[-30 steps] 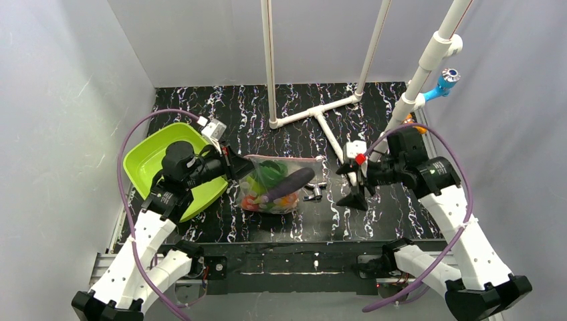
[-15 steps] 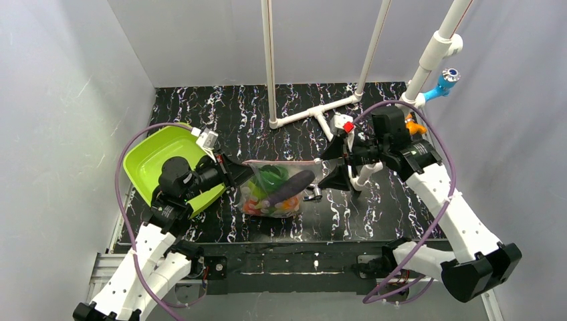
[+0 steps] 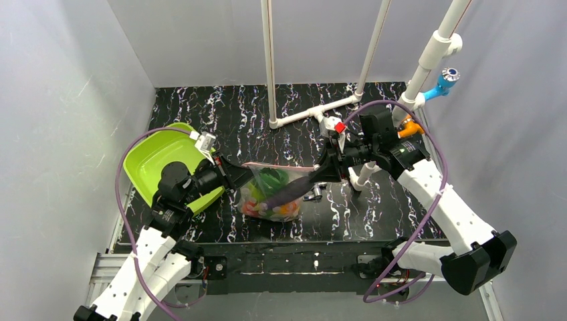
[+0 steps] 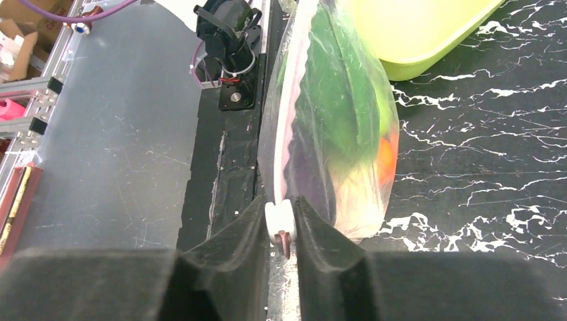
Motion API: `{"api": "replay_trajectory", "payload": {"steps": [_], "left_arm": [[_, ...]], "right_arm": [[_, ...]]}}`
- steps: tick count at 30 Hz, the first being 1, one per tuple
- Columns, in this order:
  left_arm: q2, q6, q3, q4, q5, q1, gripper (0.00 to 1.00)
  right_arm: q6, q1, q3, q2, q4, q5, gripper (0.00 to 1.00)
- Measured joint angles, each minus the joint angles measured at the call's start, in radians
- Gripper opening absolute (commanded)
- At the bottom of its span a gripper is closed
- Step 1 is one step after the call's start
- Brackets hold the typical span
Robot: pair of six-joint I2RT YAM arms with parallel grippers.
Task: Open the zip-top bag and remove the fake food
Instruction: Pick up the zipper food storage bag at the center of the board.
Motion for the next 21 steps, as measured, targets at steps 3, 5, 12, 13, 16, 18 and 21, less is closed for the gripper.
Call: {"api": "replay_trajectory", "payload": {"steps": [3, 5, 12, 13, 16, 18, 21], "left_arm": [[-0.004, -0.008, -0.001, 0.003, 0.000, 0.000, 0.00], [-0.012, -0.011, -0.004, 0.005, -0.001, 0.000, 0.00], [-0.043, -0.024, -0.018, 0.012, -0.002, 0.000, 0.00], [-0.049, -0.028, -0.019, 0.013, -0.002, 0.000, 0.00], [-0.065, -0.039, -0.021, 0.019, -0.003, 0.000, 0.00], [-0.077, -0.048, -0.027, 0.029, -0.004, 0.000, 0.00], [-0.090, -0.066, -0.047, 0.049, -0.005, 0.000, 0.00]], "right_arm": [[0.016, 0.006, -0.006, 0.002, 0.016, 0.002, 0.29], [0.023, 0.008, -0.006, 0.002, 0.024, 0.005, 0.37], [0.048, 0.009, -0.039, 0.003, 0.050, 0.017, 0.46], [0.048, 0.009, -0.041, 0.003, 0.050, 0.019, 0.46], [0.059, 0.009, -0.043, 0.003, 0.056, 0.020, 0.44], [0.067, 0.009, -0.044, 0.003, 0.066, 0.019, 0.38], [0.078, 0.009, -0.047, 0.003, 0.078, 0.011, 0.21]]}}
